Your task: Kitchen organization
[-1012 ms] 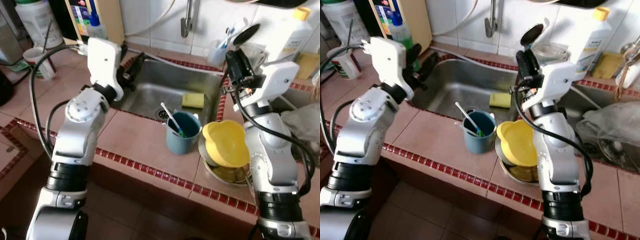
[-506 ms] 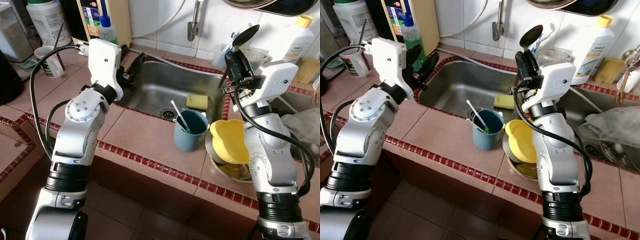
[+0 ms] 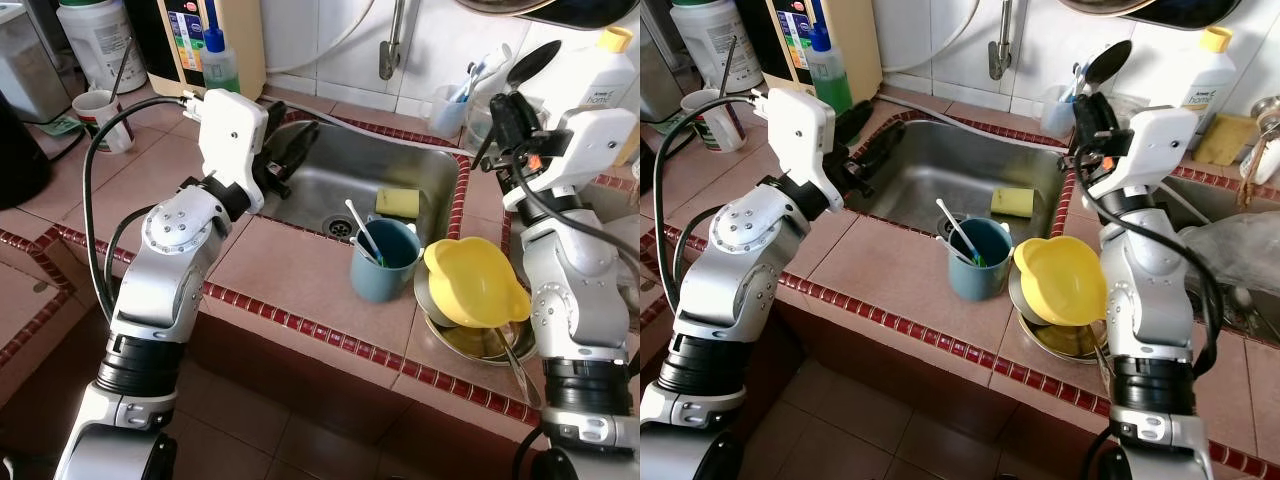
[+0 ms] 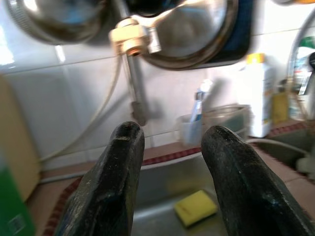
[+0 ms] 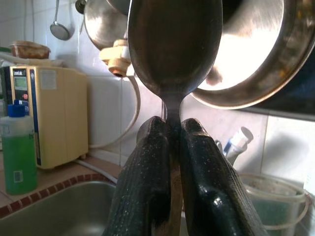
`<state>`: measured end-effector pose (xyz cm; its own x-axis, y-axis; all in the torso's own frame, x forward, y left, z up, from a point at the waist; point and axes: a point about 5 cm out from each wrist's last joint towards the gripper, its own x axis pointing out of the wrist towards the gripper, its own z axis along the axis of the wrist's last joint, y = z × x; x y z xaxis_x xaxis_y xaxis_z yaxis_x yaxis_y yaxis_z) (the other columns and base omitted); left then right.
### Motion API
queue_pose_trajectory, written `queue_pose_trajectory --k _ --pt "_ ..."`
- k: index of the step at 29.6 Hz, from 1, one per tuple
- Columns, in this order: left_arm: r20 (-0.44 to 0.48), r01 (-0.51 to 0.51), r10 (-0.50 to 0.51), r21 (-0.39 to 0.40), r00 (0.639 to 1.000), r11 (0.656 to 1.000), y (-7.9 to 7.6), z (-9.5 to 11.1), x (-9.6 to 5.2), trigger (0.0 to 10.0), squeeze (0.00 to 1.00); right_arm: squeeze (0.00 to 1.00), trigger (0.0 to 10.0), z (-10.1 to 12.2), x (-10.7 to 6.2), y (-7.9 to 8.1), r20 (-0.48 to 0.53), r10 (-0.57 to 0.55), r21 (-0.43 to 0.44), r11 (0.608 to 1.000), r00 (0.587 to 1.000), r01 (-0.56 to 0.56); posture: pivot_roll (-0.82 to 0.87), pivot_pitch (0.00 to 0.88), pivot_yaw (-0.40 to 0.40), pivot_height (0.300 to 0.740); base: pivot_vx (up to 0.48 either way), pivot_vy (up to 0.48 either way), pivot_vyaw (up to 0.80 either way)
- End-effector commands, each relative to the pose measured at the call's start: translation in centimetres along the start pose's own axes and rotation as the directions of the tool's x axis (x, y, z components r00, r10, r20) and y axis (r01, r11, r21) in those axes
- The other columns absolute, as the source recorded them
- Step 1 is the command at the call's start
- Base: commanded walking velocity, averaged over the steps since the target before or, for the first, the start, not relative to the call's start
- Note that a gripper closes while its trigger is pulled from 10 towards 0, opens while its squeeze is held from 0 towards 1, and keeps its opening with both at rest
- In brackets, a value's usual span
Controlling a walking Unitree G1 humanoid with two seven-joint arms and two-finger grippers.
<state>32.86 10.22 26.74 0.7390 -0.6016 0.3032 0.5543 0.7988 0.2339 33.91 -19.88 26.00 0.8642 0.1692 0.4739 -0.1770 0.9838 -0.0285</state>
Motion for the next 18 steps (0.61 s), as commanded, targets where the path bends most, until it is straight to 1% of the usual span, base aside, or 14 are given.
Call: queue_pose_trajectory --k 1,4,7,11,12,14,15,18 --pt "0.013 0.064 -0.064 0.002 0.998 0.998 -1.0 0.5 -0.1 10.0 0.00 0.00 10.0 0.2 0.4 -1.0 -0.015 -0.019 0.024 1.000 1.000 0.019 -0.09 0.138 0.035 0.740 0.000 0.000 0.00" --pt "0.017 0.088 -0.088 -0.001 0.996 0.996 -1.4 0.7 -0.1 10.0 0.00 0.00 10.0 0.0 0.6 -1.4 -0.034 -0.022 0.033 0.999 0.999 0.023 -0.09 0.143 0.036 0.740 0.000 0.000 0.00" --pt "0.024 0.143 -0.143 -0.003 0.990 0.990 -2.3 1.0 -0.2 10.0 0.00 0.00 10.0 -0.5 1.2 -1.7 -0.073 -0.018 0.063 0.998 0.997 0.022 -0.08 0.154 0.034 0.740 0.000 0.000 0.00" --pt "0.029 0.172 -0.172 -0.008 0.985 0.985 -2.9 1.3 -0.1 10.0 0.00 0.00 10.0 -0.9 1.6 -1.7 -0.103 -0.002 0.084 0.996 0.995 0.010 -0.08 0.166 0.031 0.740 0.000 0.000 0.00" --pt "0.033 0.198 -0.197 -0.011 0.980 0.980 -3.4 1.5 -0.1 10.0 0.00 0.00 10.0 -1.3 2.1 -1.3 -0.124 0.028 0.111 0.994 0.992 -0.014 -0.08 0.172 0.029 0.740 0.000 0.000 0.00" --pt "0.036 0.221 -0.221 -0.013 0.975 0.975 -4.0 1.7 0.0 10.0 0.00 0.00 10.0 -1.5 2.6 -0.6 -0.143 0.074 0.145 0.988 0.987 -0.053 -0.08 0.178 0.027 0.740 0.000 0.000 0.00" --pt "0.036 0.221 -0.221 -0.013 0.975 0.975 -4.0 1.7 0.0 10.0 0.00 0.00 10.0 -1.5 2.6 -0.6 -0.143 0.074 0.145 0.988 0.987 -0.053 -0.08 0.178 0.027 0.740 0.000 0.000 0.00" --pt "0.040 0.241 -0.240 -0.019 0.970 0.970 -4.5 2.0 0.0 10.0 0.00 0.00 10.0 -1.7 3.2 0.3 -0.153 0.144 0.197 0.974 0.978 -0.113 -0.07 0.186 0.020 0.740 0.000 0.000 0.00"
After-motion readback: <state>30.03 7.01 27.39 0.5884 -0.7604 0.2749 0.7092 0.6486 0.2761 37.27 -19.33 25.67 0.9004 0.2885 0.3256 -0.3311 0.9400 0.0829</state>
